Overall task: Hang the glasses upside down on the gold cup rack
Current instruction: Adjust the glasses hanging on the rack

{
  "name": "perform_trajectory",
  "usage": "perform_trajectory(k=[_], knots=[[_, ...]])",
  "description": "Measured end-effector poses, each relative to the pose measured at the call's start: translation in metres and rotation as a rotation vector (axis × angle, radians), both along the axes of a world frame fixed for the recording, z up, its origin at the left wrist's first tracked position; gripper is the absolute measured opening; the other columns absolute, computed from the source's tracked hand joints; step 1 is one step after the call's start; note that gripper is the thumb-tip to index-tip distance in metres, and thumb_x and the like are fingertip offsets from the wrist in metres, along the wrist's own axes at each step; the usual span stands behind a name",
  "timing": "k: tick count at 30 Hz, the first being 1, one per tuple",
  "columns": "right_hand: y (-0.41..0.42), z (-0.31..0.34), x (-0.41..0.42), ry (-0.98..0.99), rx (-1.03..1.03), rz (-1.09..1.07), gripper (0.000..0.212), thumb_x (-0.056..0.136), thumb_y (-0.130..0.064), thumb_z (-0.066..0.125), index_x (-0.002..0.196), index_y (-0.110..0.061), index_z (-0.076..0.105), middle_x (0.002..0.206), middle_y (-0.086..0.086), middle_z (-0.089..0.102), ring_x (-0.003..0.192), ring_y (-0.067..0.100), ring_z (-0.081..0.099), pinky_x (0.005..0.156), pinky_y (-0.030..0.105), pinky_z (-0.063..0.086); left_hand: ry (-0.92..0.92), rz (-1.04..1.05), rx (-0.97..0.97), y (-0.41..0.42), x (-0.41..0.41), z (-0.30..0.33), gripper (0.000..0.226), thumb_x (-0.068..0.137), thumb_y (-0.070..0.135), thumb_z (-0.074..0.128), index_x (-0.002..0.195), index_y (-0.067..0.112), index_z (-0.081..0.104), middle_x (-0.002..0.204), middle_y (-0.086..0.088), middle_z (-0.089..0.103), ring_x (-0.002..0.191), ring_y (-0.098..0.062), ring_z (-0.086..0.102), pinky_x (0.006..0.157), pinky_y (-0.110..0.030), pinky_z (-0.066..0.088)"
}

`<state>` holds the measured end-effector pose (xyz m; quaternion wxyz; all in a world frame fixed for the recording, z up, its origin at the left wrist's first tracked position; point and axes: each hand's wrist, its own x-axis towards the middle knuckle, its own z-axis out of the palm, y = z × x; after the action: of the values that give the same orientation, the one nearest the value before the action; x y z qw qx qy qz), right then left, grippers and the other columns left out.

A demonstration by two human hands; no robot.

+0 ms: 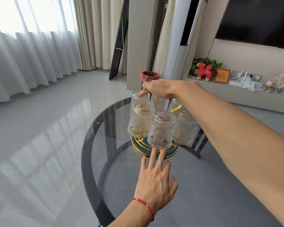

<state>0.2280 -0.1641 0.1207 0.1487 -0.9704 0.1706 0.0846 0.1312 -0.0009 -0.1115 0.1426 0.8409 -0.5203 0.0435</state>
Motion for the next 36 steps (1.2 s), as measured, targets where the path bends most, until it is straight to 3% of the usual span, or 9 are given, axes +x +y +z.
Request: perform_trajectory(k=[9, 14, 18, 23, 26, 28, 32, 36], knots=[[0.005, 0.001, 0.001, -0.002, -0.036, 0.015, 0.071, 0.092, -0.057, 0.018, 0.145, -0.034, 0.059, 0.166, 0.002, 0.041, 0.149, 0.028, 0.038, 0.124, 0.056, 0.020, -0.017, 0.004, -0.037, -0.001, -0.001, -0.004, 0.054, 0.090, 0.049, 0.036, 0.127, 0.015, 0.057, 0.165, -0.010, 0.030, 0.155, -0.038, 0.013, 0.117, -0.063, 0.029], [0.000, 0.000, -0.003, -0.112, 0.045, 0.045, 0.058, 0.105, -0.045, 0.024, 0.145, -0.021, 0.060, 0.150, 0.002, 0.057, 0.135, 0.020, 0.049, 0.115, 0.041, 0.031, -0.006, 0.006, -0.024, -0.001, 0.000, -0.004, 0.055, 0.091, 0.050, 0.035, 0.129, 0.016, 0.054, 0.167, -0.010, 0.025, 0.156, -0.037, 0.008, 0.119, -0.063, 0.025], [-0.004, -0.002, -0.009, -0.209, 0.118, 0.040, 0.051, 0.108, -0.036, 0.028, 0.144, -0.021, 0.060, 0.135, 0.002, 0.067, 0.126, 0.019, 0.055, 0.106, 0.036, 0.036, -0.002, 0.005, -0.019, -0.001, 0.000, -0.004, 0.056, 0.091, 0.050, 0.034, 0.131, 0.016, 0.054, 0.167, -0.010, 0.024, 0.156, -0.037, 0.007, 0.119, -0.063, 0.024], [0.000, -0.003, -0.014, -0.148, -0.062, 0.152, 0.046, 0.103, -0.025, 0.035, 0.130, -0.001, 0.064, 0.136, 0.006, 0.066, 0.128, 0.028, 0.054, 0.113, 0.046, 0.035, 0.002, 0.002, -0.006, -0.001, -0.001, -0.003, 0.058, 0.091, 0.051, 0.032, 0.133, 0.016, 0.052, 0.168, -0.010, 0.022, 0.156, -0.037, 0.005, 0.120, -0.063, 0.022], [-0.001, -0.002, -0.014, -0.137, -0.066, 0.160, 0.052, 0.099, -0.030, 0.036, 0.131, 0.003, 0.060, 0.134, 0.015, 0.065, 0.126, 0.036, 0.055, 0.111, 0.055, 0.037, 0.007, 0.002, 0.002, -0.001, 0.000, -0.003, 0.058, 0.092, 0.051, 0.032, 0.134, 0.016, 0.051, 0.168, -0.010, 0.021, 0.156, -0.037, 0.004, 0.121, -0.063, 0.020], [-0.002, -0.003, -0.013, -0.124, -0.088, 0.179, 0.053, 0.100, -0.032, 0.036, 0.133, 0.003, 0.058, 0.136, 0.016, 0.064, 0.127, 0.038, 0.054, 0.111, 0.055, 0.037, 0.008, 0.002, 0.007, -0.001, 0.000, -0.003, 0.058, 0.092, 0.052, 0.032, 0.135, 0.017, 0.050, 0.169, -0.009, 0.020, 0.156, -0.037, 0.003, 0.121, -0.063, 0.020], [-0.003, -0.003, -0.016, -0.156, -0.003, 0.140, 0.062, 0.099, -0.043, 0.029, 0.143, -0.010, 0.058, 0.140, 0.004, 0.064, 0.132, 0.023, 0.052, 0.102, 0.039, 0.033, 0.001, 0.004, -0.003, -0.001, -0.001, -0.004, 0.055, 0.092, 0.050, 0.034, 0.131, 0.016, 0.053, 0.168, -0.009, 0.022, 0.156, -0.036, 0.004, 0.120, -0.062, 0.022], [0.000, -0.006, -0.028, -0.324, 0.021, 0.124, 0.048, 0.101, -0.031, 0.037, 0.142, -0.019, 0.059, 0.138, 0.005, 0.066, 0.127, 0.022, 0.057, 0.107, 0.039, 0.041, 0.004, 0.002, -0.011, -0.001, 0.000, -0.004, 0.055, 0.091, 0.050, 0.035, 0.130, 0.016, 0.053, 0.168, -0.009, 0.022, 0.157, -0.037, 0.005, 0.120, -0.063, 0.022]])
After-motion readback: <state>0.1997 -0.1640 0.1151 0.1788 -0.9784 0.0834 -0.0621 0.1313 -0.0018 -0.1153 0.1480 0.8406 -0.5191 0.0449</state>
